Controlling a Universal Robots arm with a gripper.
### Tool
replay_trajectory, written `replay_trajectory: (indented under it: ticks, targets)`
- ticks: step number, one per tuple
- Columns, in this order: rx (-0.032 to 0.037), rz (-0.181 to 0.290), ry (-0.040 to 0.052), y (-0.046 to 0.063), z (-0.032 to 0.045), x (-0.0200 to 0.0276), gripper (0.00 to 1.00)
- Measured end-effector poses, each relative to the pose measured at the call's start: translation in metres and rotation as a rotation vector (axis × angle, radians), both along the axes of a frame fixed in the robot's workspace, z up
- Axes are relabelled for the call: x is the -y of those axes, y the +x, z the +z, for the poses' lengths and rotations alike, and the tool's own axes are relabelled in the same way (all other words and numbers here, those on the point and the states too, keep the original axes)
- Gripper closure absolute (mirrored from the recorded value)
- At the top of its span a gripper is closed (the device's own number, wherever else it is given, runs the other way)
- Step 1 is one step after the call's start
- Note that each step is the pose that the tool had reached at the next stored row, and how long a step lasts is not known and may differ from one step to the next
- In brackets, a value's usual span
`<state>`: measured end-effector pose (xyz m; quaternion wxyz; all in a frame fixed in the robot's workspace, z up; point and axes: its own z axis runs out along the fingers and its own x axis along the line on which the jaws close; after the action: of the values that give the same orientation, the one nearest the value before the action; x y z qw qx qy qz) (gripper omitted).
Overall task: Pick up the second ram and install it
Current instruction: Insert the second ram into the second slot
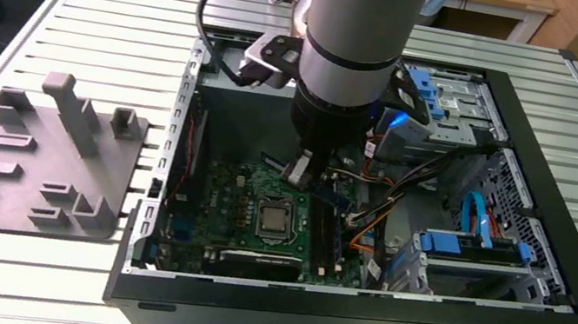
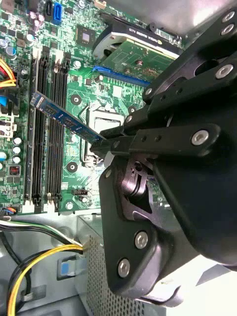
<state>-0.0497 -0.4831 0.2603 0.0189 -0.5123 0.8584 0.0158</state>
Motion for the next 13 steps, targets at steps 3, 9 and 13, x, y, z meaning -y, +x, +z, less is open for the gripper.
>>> replay_trajectory:
  ticks: [3, 9, 13]
  targets:
    - [0.0, -0.025, -0.0005, 0.0001, 0.0, 0.0, 0.86]
    - [0.0, -0.074, -0.0017, 0.0004, 0.0, 0.0, 0.86]
    - [0.0, -0.107, -0.003, 0.0006, 0.0, 0.0, 0.86]
